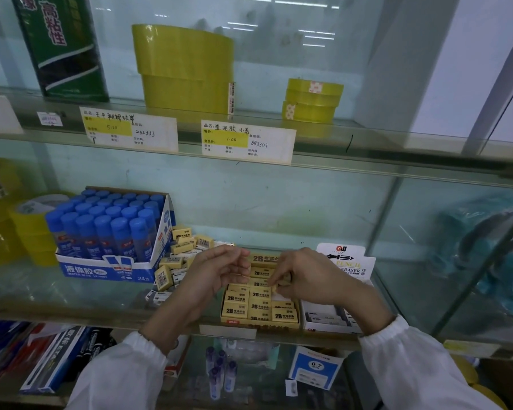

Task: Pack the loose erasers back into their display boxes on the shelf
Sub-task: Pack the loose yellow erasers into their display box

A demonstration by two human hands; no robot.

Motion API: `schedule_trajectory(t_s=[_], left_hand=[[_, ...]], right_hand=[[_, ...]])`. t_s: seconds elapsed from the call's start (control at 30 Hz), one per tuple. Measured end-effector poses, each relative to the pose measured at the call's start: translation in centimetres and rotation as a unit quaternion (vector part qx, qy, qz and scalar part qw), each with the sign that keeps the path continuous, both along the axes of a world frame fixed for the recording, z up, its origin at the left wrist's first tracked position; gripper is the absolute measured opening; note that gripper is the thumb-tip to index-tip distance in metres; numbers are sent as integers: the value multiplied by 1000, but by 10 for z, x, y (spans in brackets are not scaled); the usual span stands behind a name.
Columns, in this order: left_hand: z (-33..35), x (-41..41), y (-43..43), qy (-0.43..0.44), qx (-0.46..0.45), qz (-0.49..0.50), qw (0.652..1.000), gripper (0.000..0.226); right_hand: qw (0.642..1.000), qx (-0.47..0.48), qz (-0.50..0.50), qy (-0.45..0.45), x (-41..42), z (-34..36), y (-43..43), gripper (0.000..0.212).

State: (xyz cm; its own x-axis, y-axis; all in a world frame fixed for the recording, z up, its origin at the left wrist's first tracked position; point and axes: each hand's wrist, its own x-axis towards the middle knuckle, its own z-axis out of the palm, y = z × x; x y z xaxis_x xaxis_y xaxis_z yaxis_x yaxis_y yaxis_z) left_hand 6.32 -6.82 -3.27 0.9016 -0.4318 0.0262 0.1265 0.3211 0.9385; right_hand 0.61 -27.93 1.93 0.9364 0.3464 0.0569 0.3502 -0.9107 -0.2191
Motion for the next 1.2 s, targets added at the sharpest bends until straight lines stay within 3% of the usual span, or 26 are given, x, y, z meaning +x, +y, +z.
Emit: schedule_trajectory(t_s=[0.1,0.2,0.33,0.53,0.6,0.67,0.73,0.8,0.83,0.9,1.07,1.2], left_hand=[[0,0,1,0,0,1,1000,25],[-1,0,1,1,-5,1,1000,25],[-1,1,1,0,-4,0,1000,24],[1,0,1,-9,-2,-1,1000,21],[6,-1,4,-38,9,8,999,20],[15,2,17,-116,86,58,988,18],[24,12,38,-239,243,146,929,15],[31,20,62,-353,417,184,817,18],[34,21,70,-380,477,178,772,22],[34,18,80,-386,553,147,723,19],[30,0,92,-394,607,68,686,20],[32,-7,95,-368,643,33,671,37]], right_hand=[[999,-27,2,34,2,-4,4,35],[998,11,-33,60,6,-5,4,50],[995,53,-41,73,8,-4,-2,29],[996,64,-49,46,10,-6,2,31],[996,74,-44,22,11,-6,6,31],[993,107,-38,-11,13,-7,11,32],[988,148,-42,-26,17,-5,16,28],[987,151,-46,-33,24,0,22,27],[989,139,-43,-36,30,2,26,28],[991,123,-35,-36,43,8,36,31],[996,75,42,14,66,14,77,35],[997,30,71,19,75,6,105,38]])
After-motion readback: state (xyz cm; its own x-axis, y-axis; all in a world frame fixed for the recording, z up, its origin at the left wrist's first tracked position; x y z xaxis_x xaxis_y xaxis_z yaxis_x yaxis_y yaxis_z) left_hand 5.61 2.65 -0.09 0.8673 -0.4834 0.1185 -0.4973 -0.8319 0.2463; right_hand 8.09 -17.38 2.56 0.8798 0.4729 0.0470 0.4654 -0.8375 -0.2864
